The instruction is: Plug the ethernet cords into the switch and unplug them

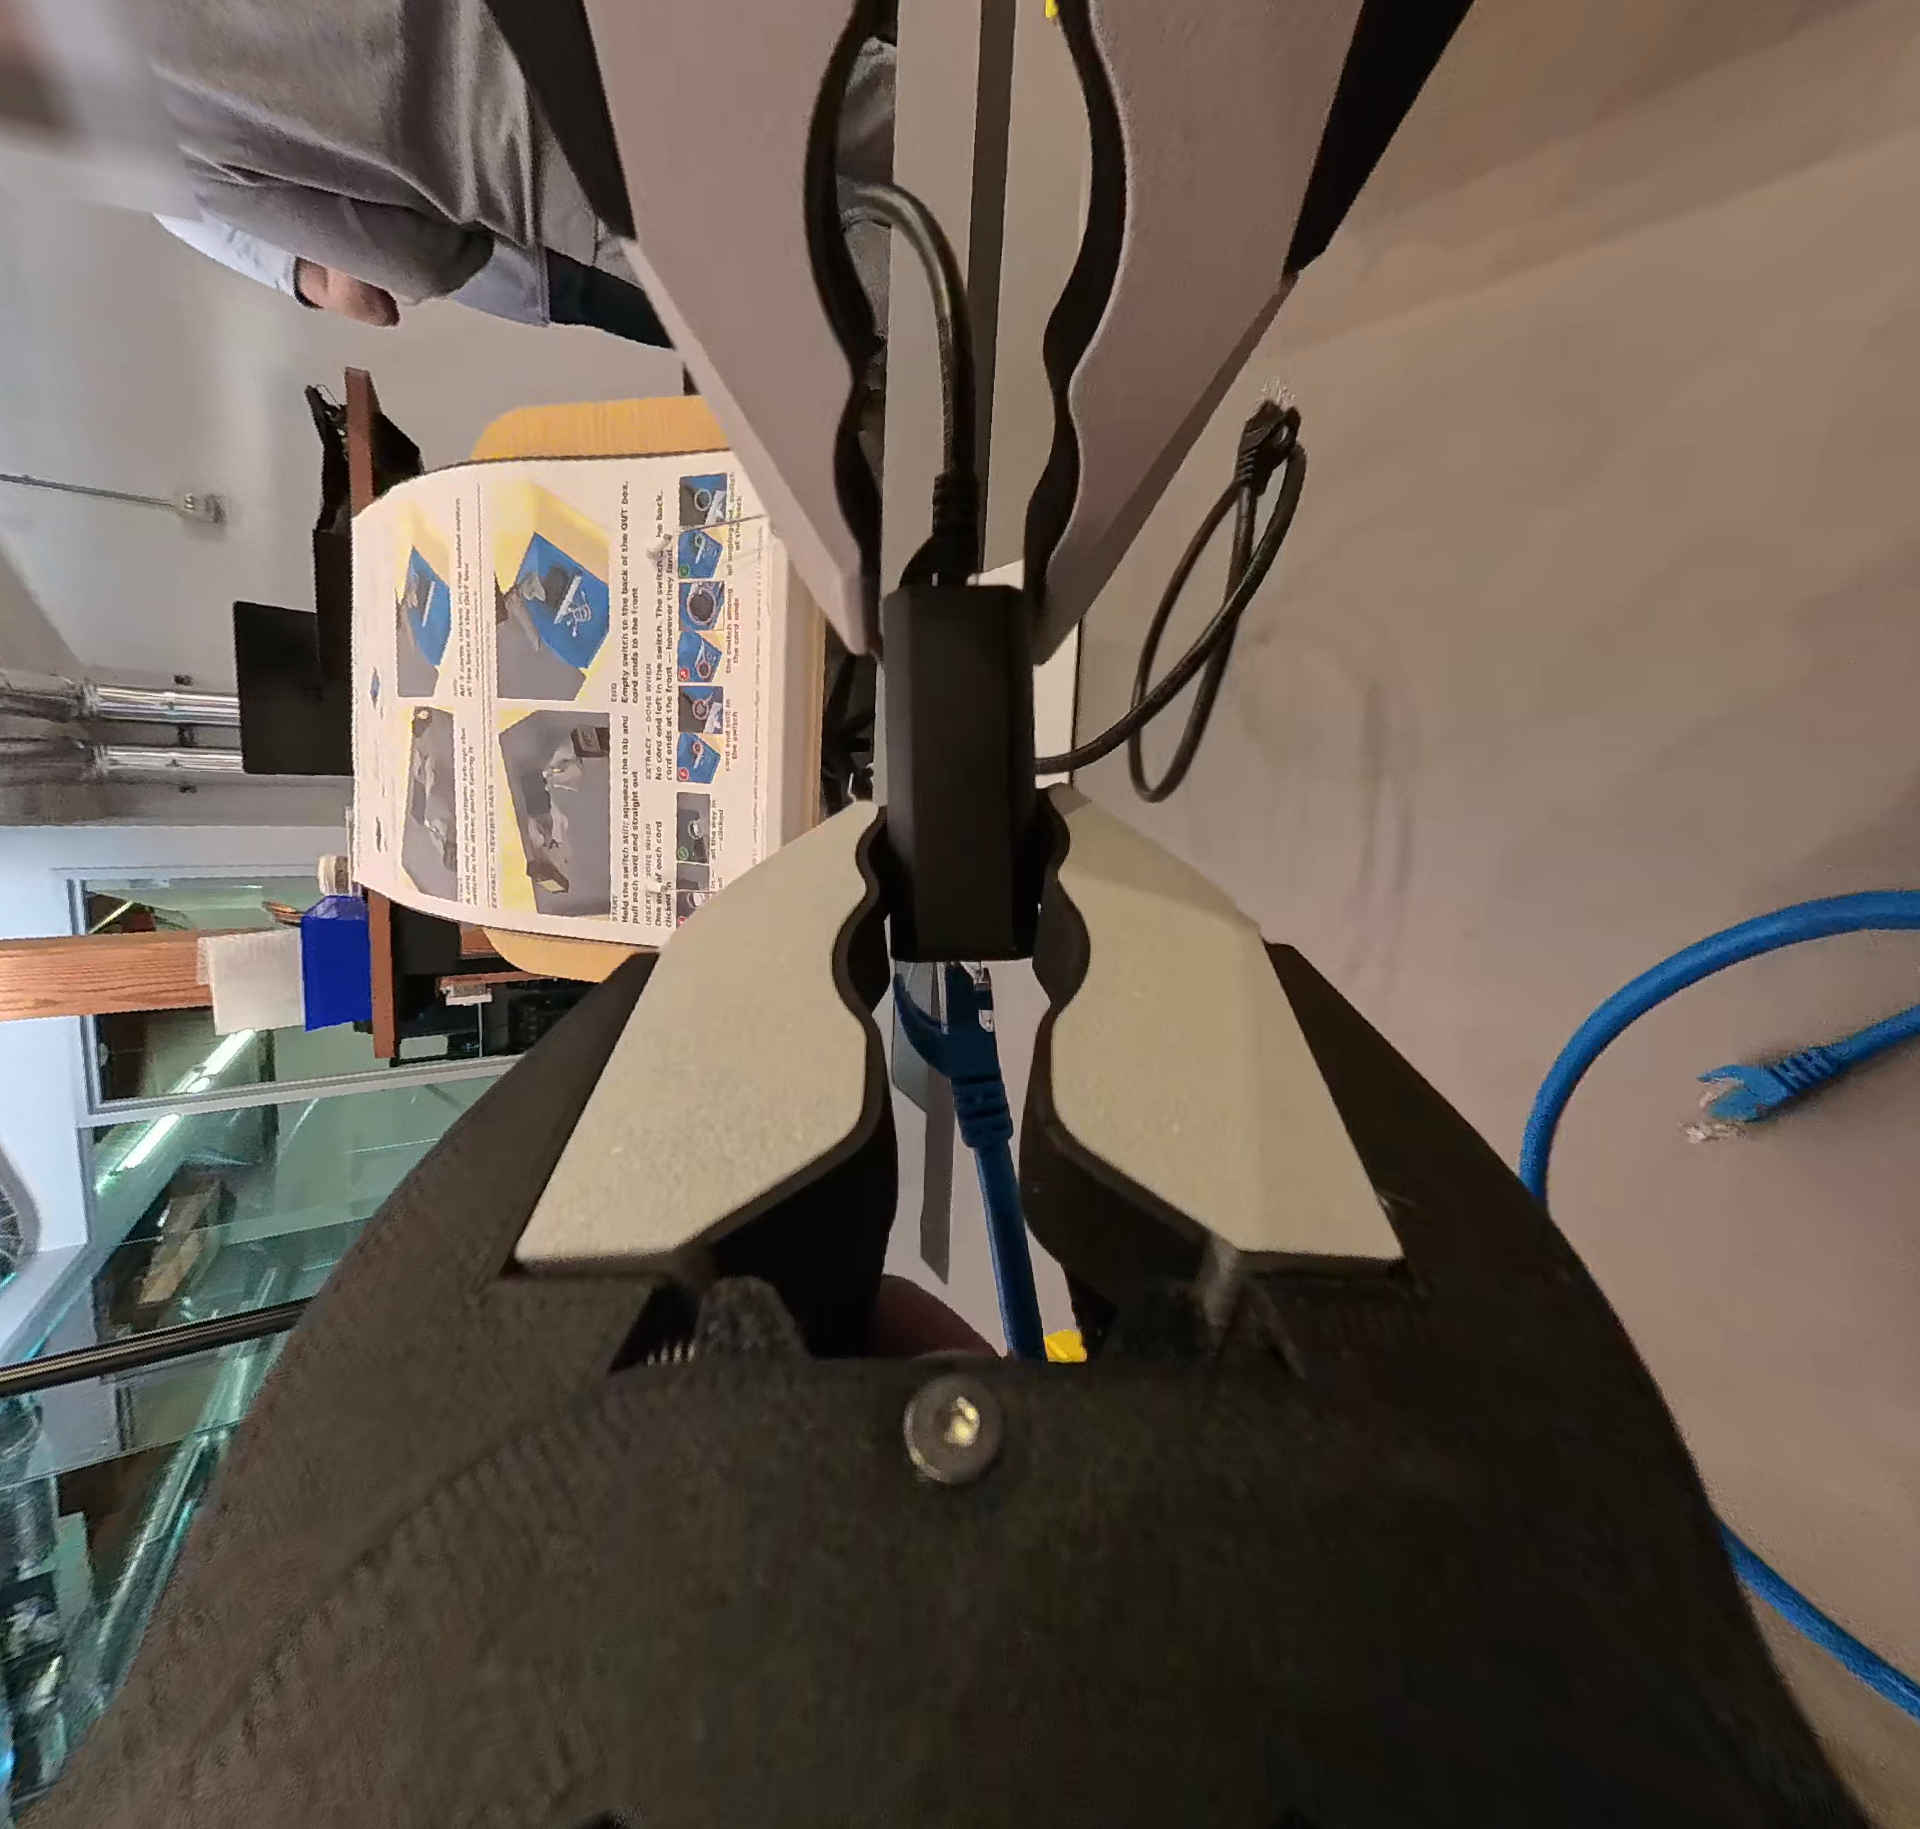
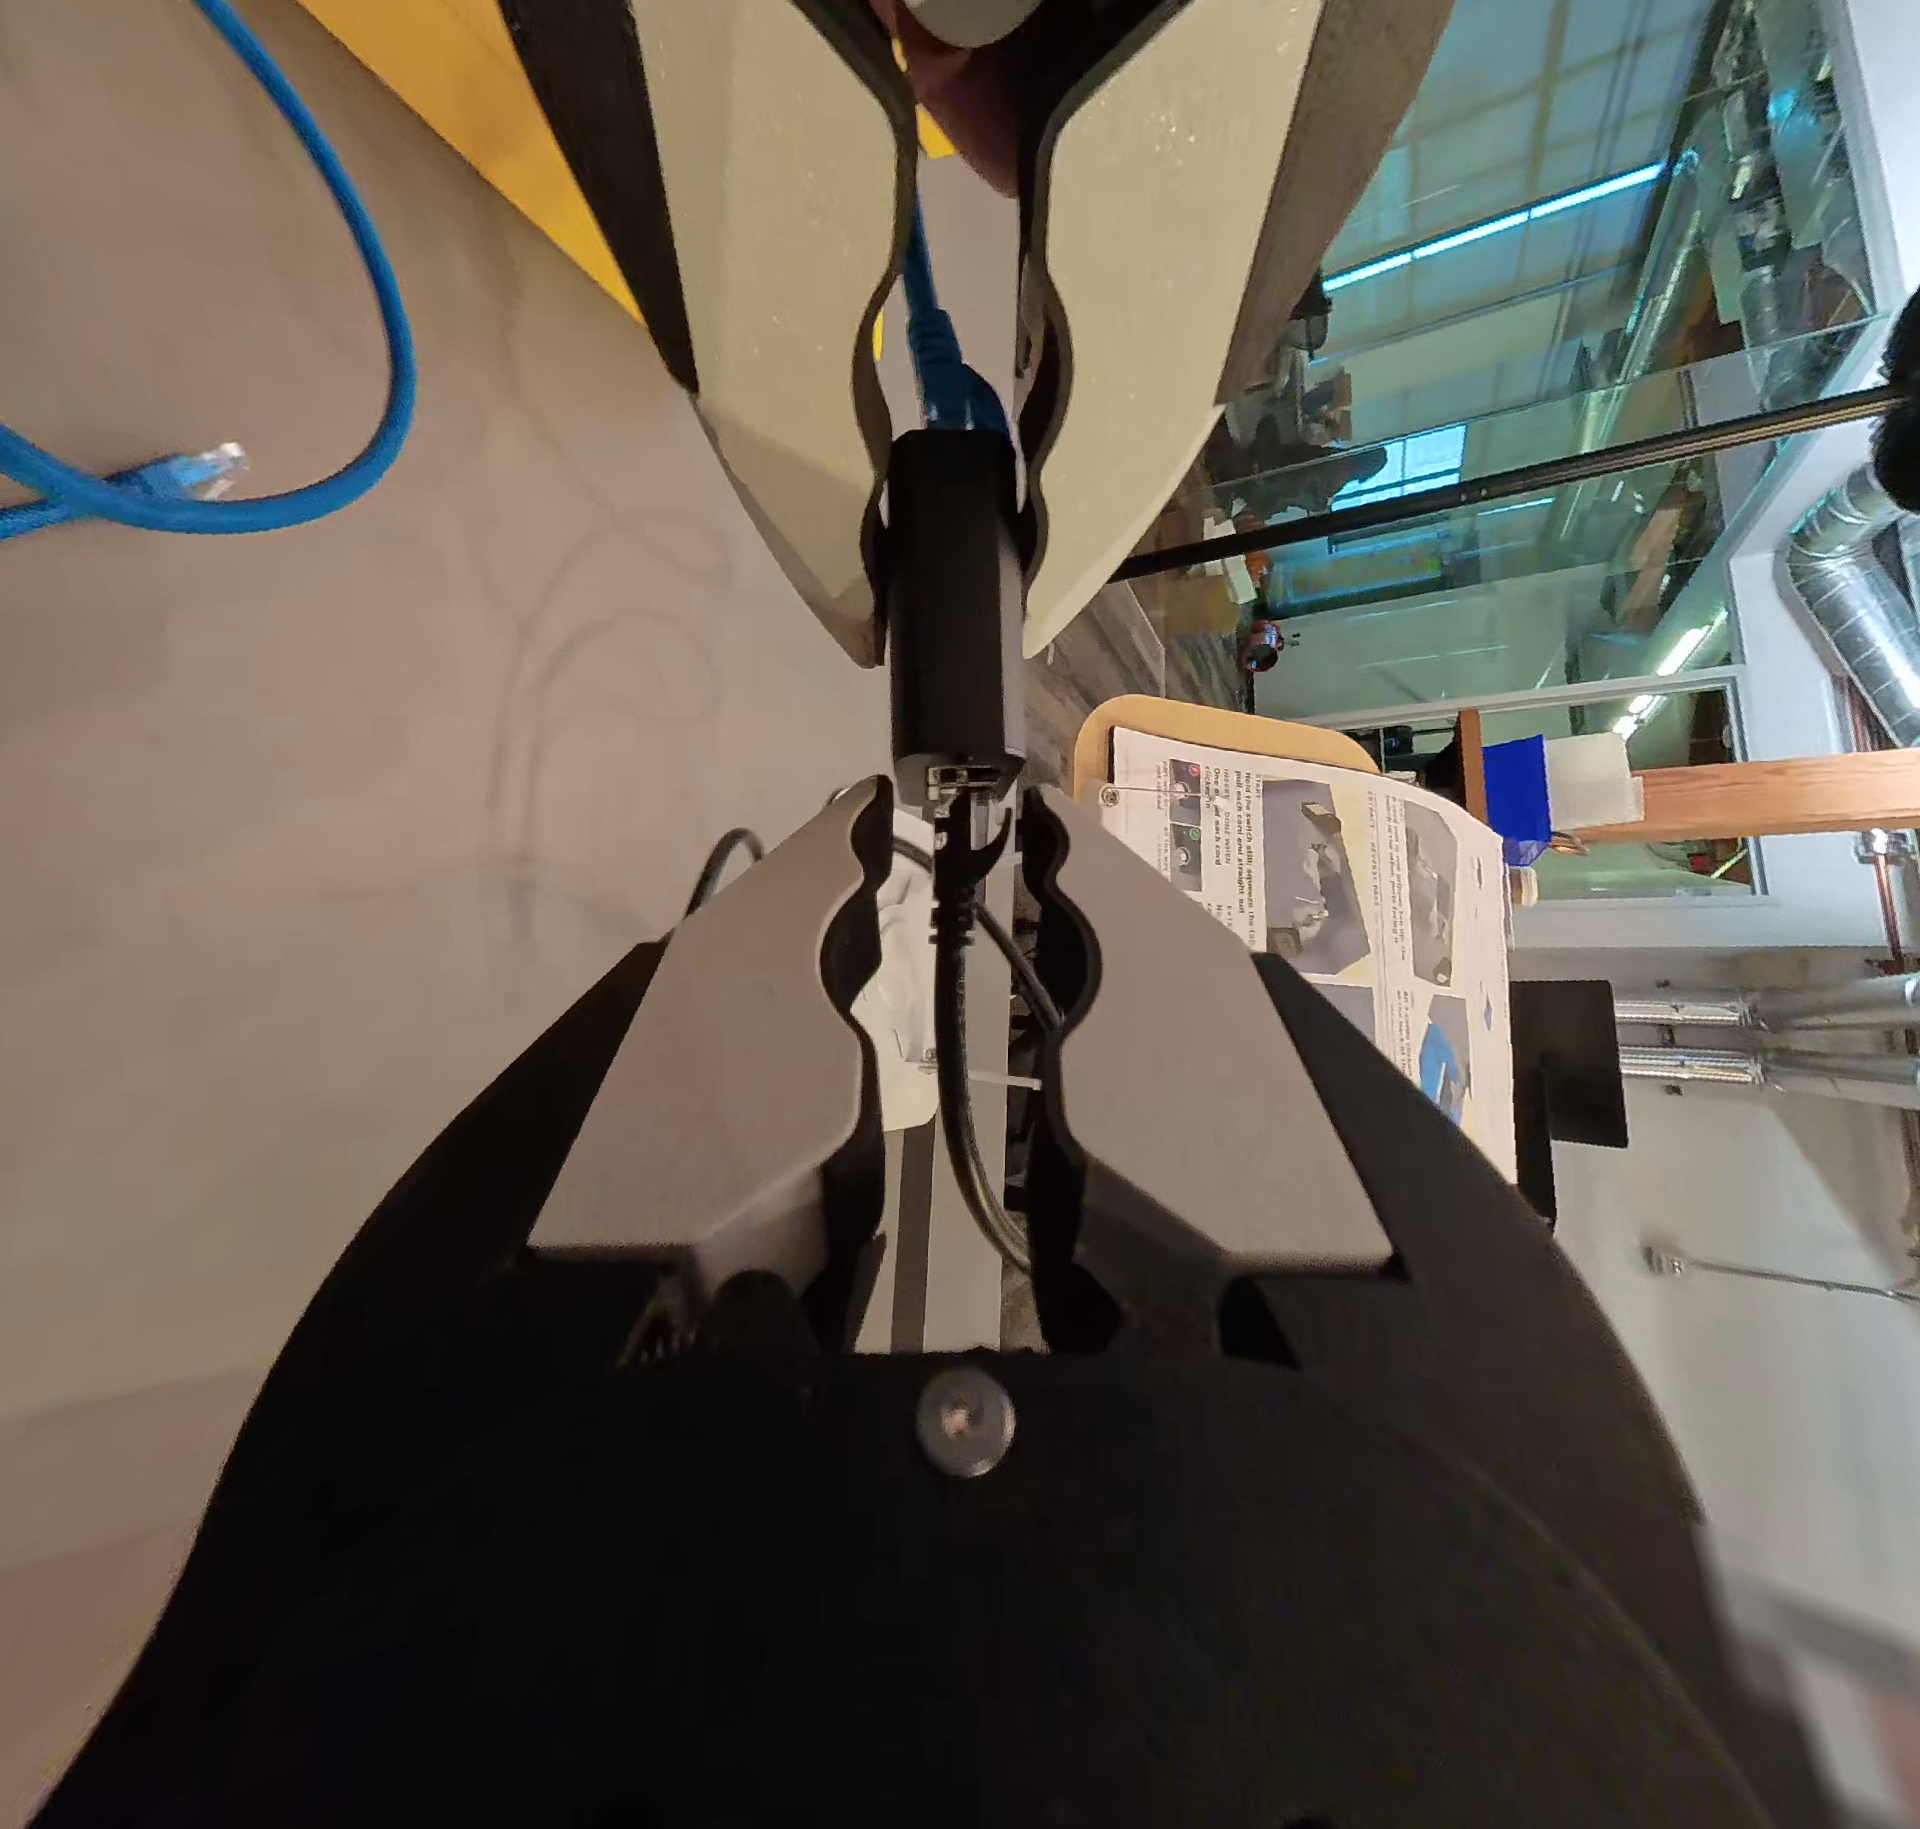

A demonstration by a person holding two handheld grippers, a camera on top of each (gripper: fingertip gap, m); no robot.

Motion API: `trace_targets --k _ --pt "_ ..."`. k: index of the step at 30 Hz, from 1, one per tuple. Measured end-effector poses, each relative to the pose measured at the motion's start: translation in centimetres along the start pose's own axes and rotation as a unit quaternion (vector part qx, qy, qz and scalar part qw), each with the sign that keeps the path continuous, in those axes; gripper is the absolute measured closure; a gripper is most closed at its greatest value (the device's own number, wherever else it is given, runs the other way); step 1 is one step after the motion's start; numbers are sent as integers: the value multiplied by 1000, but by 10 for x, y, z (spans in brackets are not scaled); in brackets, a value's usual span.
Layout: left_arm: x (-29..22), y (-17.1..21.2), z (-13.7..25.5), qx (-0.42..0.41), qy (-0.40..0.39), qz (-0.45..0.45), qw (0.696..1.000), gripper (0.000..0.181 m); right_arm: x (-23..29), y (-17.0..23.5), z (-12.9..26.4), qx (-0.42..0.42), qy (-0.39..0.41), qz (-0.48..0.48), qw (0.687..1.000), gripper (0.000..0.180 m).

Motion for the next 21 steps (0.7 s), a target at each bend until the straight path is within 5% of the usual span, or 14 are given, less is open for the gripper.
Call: trace_targets --k 21 --pt "2 -10 -1 -11 3 -10 1000 157 -3 7 7 28 -11 39 999 170"
Point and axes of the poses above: each gripper's, where its closed fingertips meet, z back along the fingers, y out of its underside, x = y × z across the jaws, the point moved 1 cm from there along z, back along the fingers, and after that the axes turned 4 degrees about -x, right-handed, at the moved point
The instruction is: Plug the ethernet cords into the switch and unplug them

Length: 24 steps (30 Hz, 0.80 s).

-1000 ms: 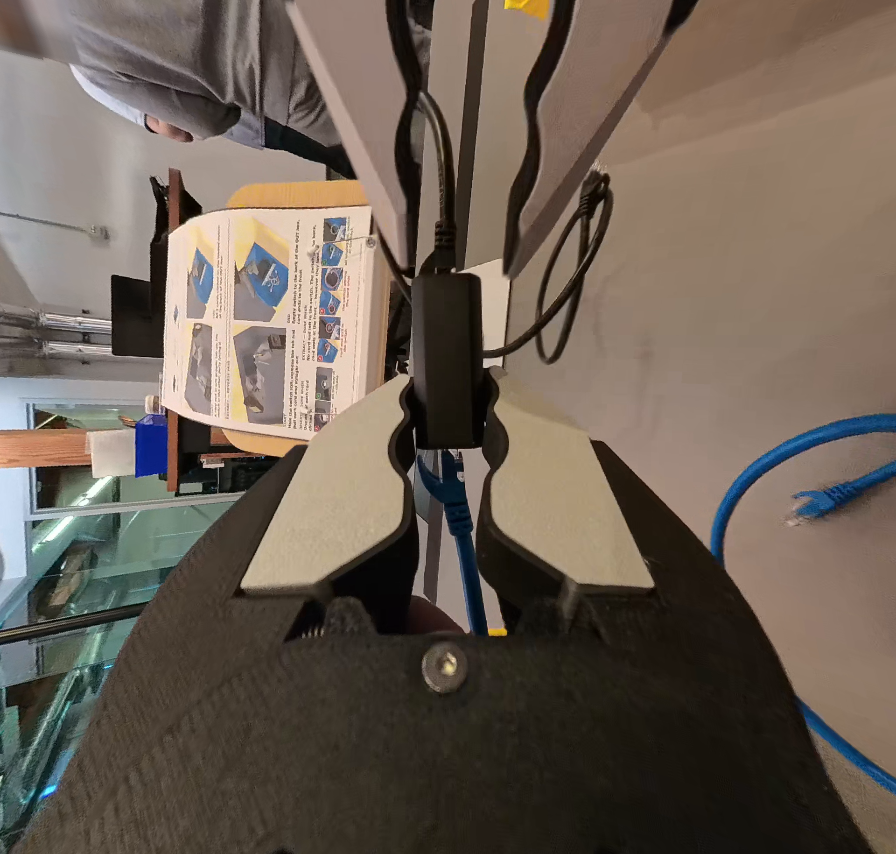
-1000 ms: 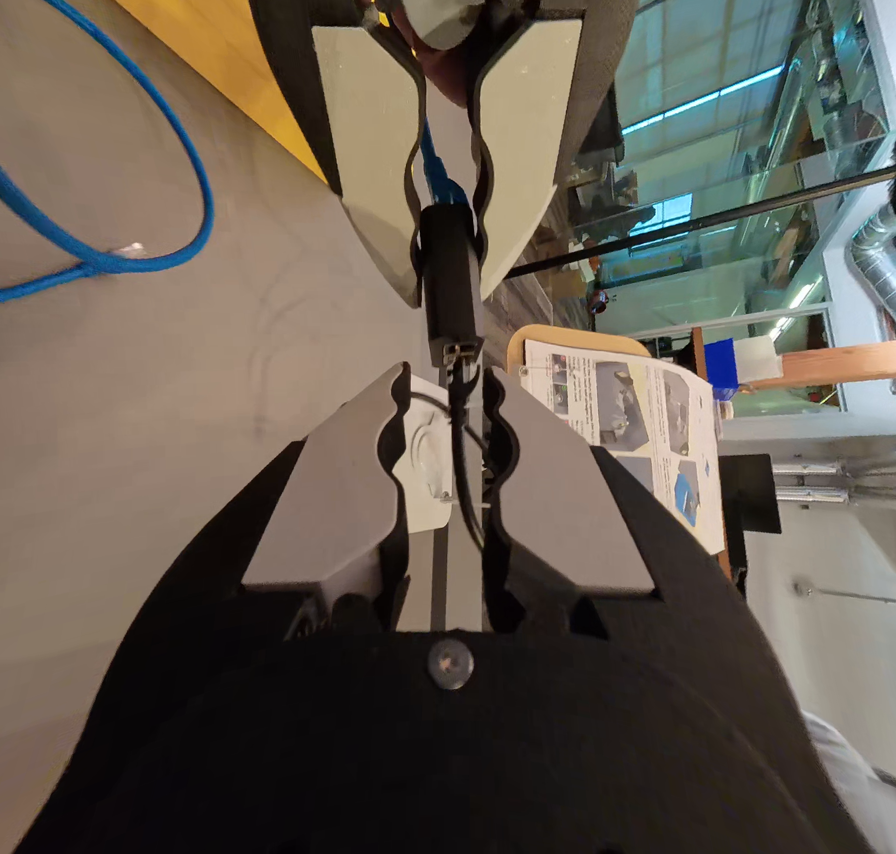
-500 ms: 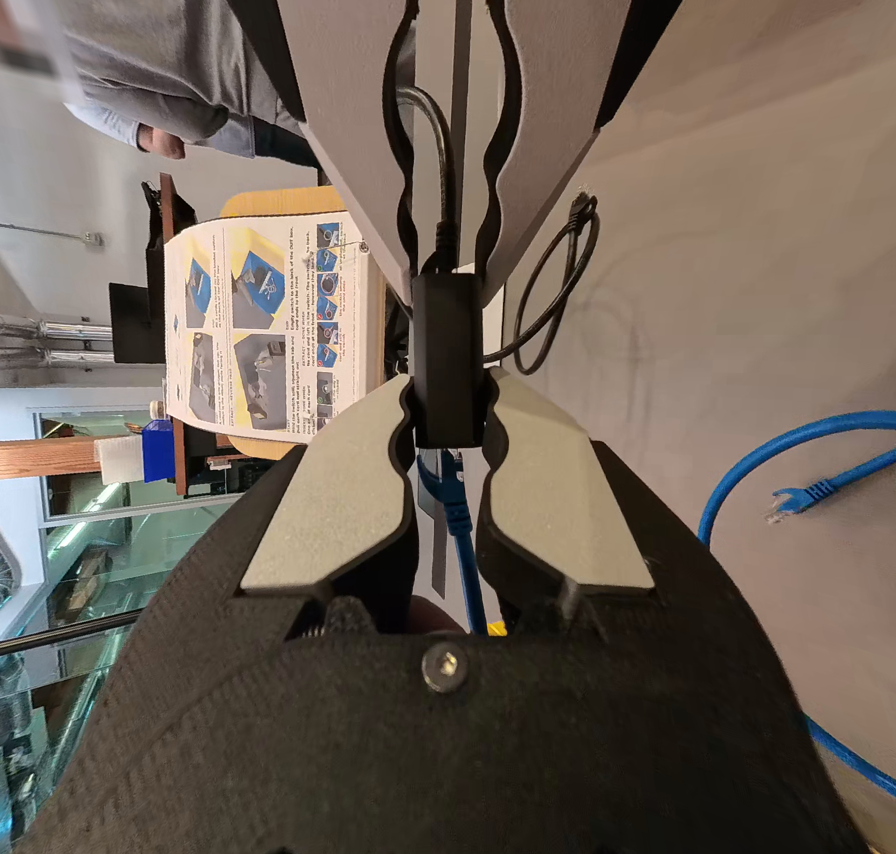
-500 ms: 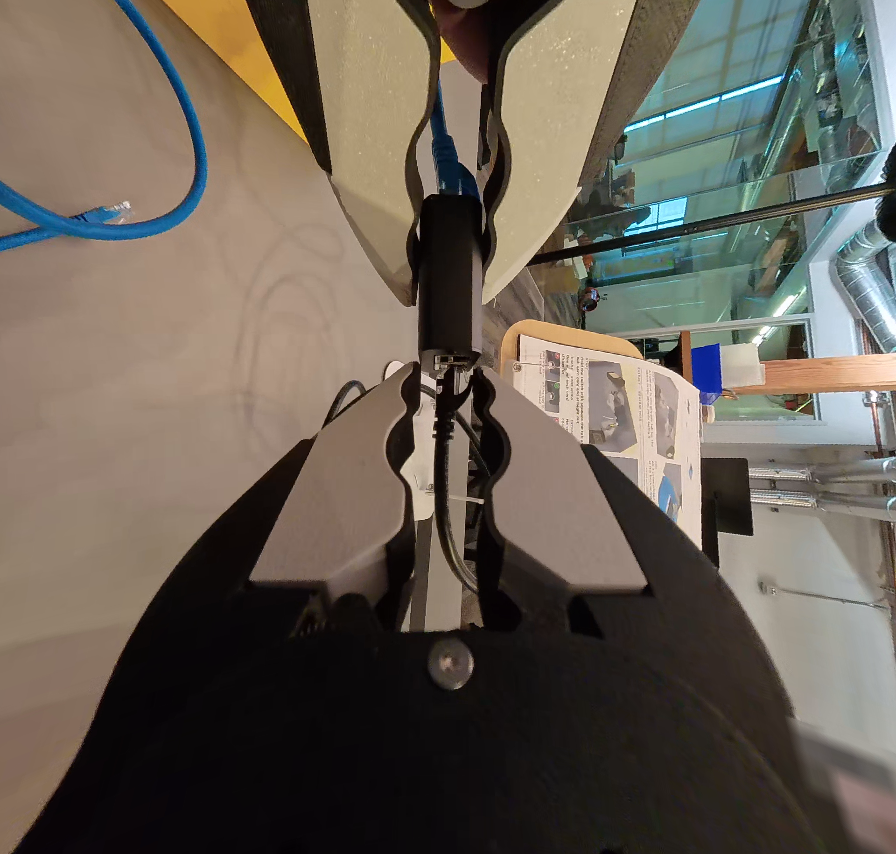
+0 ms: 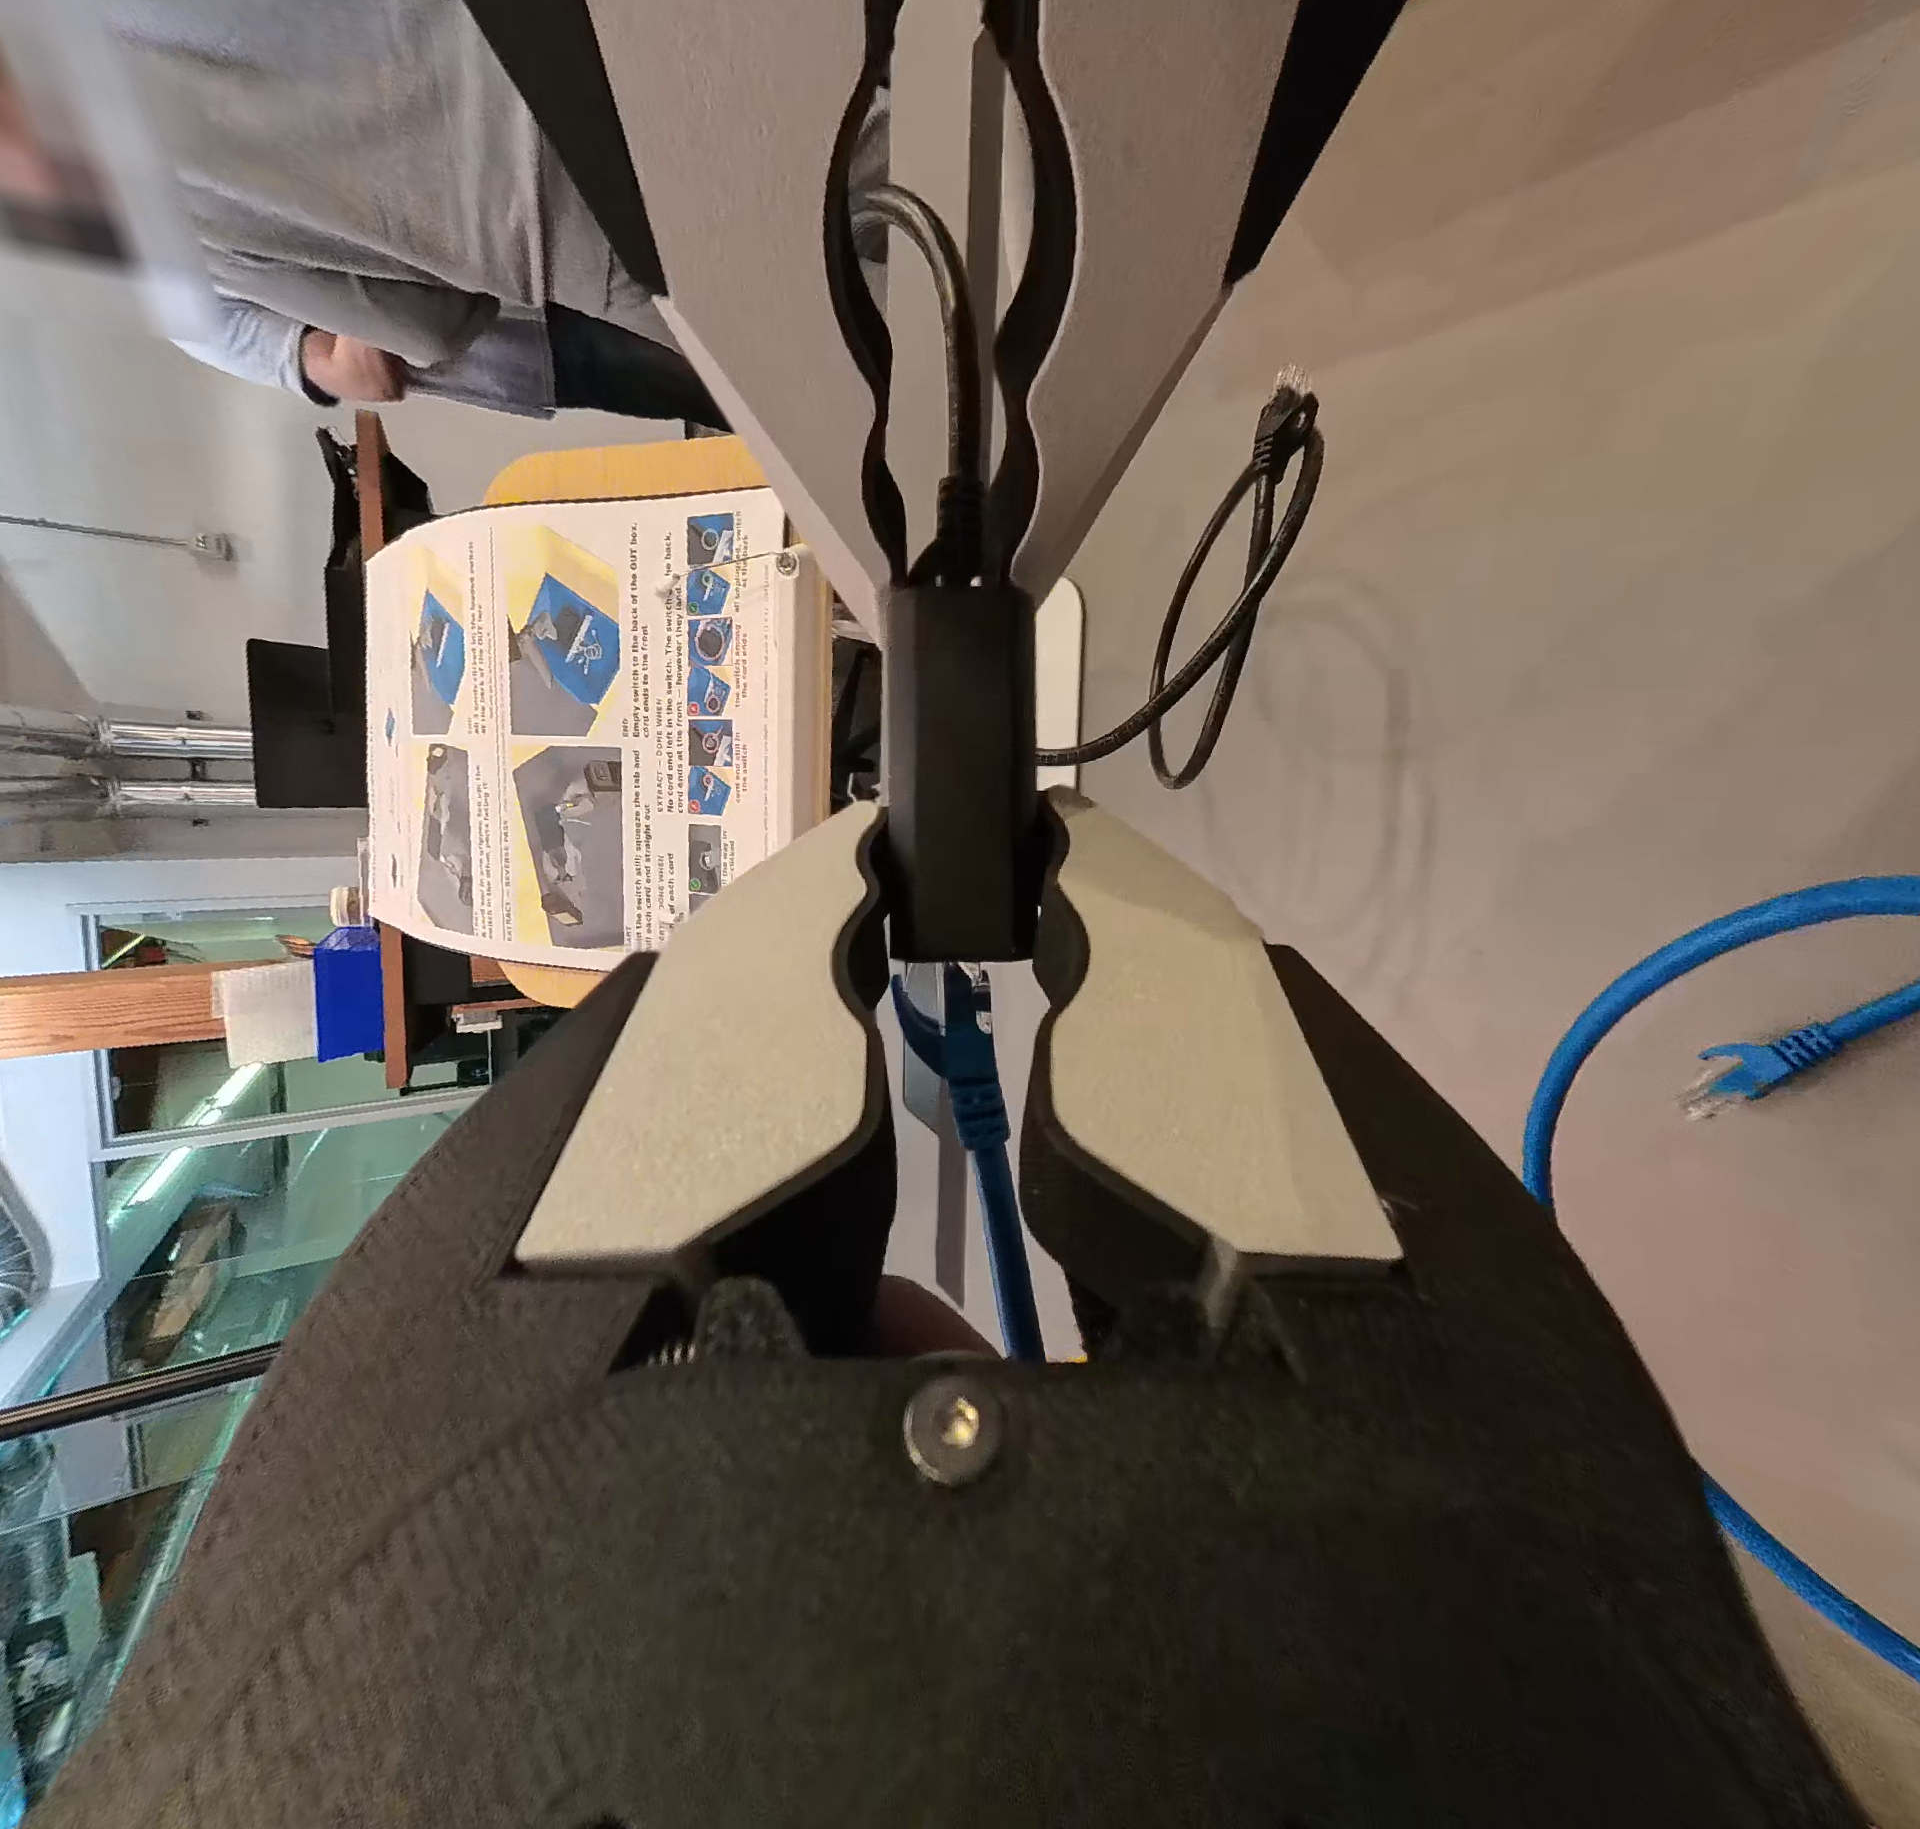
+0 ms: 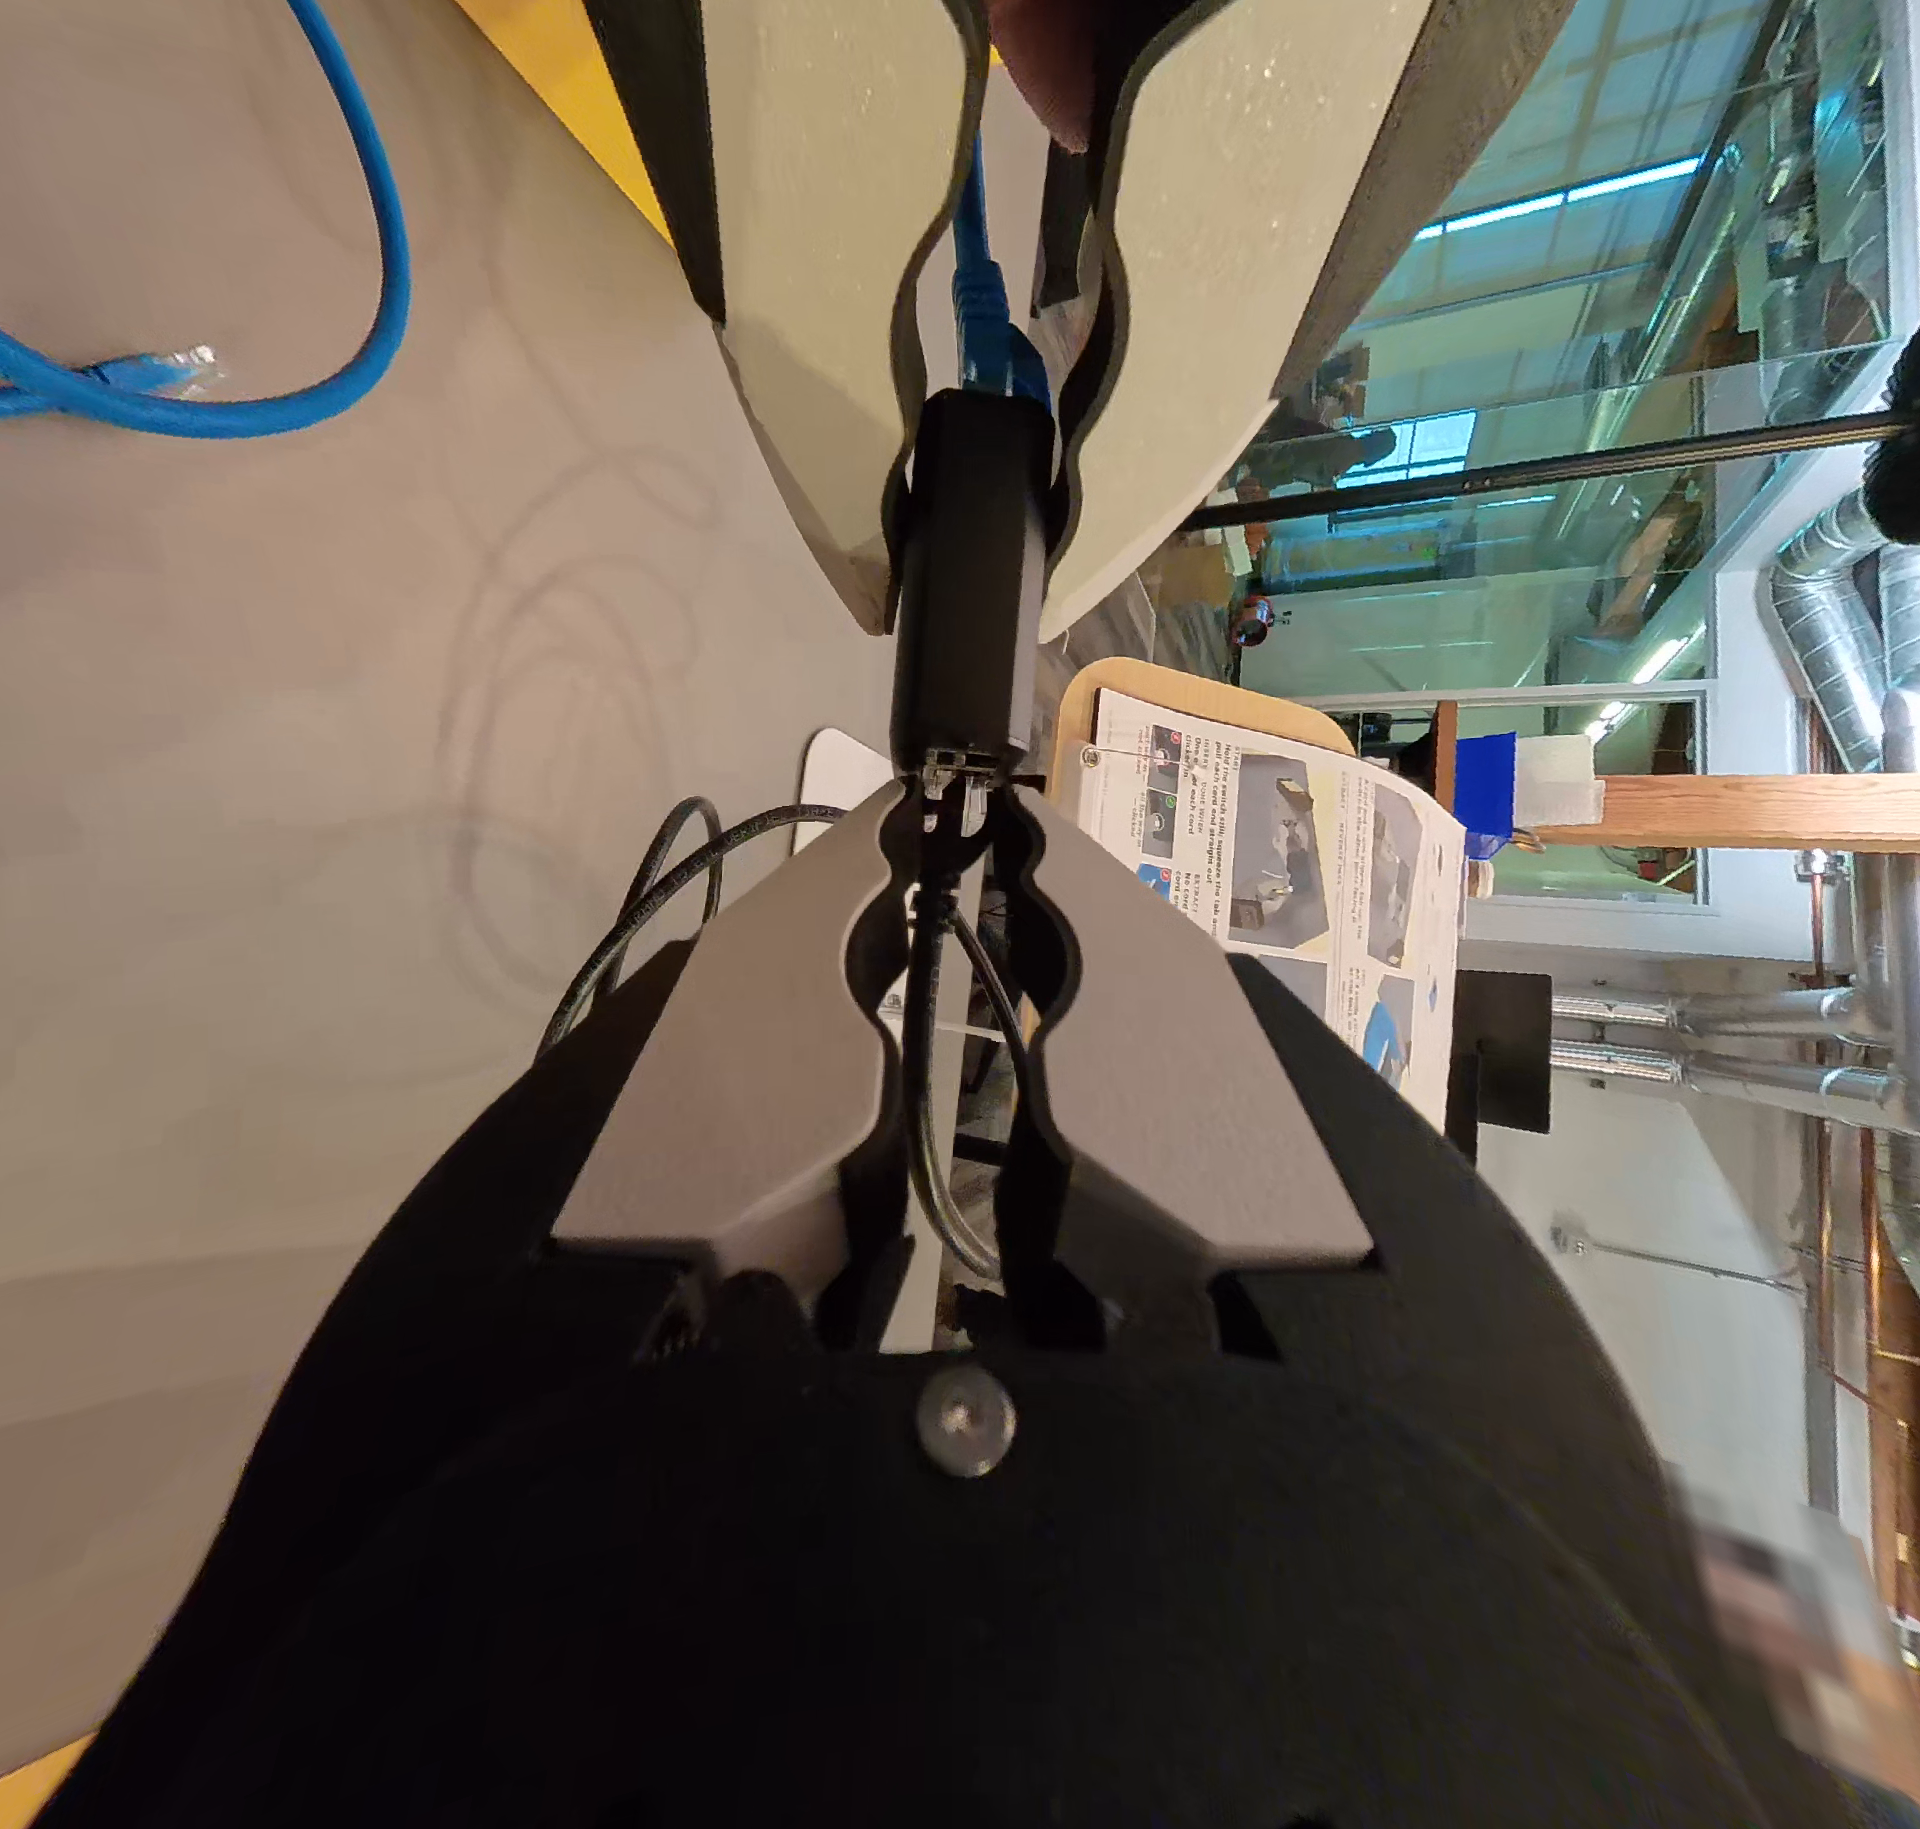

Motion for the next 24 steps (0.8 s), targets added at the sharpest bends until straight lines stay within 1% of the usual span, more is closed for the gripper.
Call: trace_targets --k 3,7,9,10,13,17,24 --pt "0 0 0 -3 4 3 1000 158 0 0 0 1 -7 -7 1000 171" --pt "5 -1 2 -4 -8 2 1000 157 -6 -1 2 -24 3 -36 999 169" --pt "7 -2 3 -5 -8 4 1000 158 -8 0 4 -24 8 -33 999 164" --pt "7 -2 4 -6 -9 4 1000 157 -7 0 4 -25 7 -33 999 164" --pt "6 -3 4 -5 -5 2 1000 157 -8 -1 5 -24 10 -31 999 169" --pt "6 -4 4 -8 -6 3 1000 158 -8 -2 7 -31 11 -30 999 169" --pt "4 -6 4 -7 0 1 1000 158 -5 -2 8 -20 4 -5 1000 170"
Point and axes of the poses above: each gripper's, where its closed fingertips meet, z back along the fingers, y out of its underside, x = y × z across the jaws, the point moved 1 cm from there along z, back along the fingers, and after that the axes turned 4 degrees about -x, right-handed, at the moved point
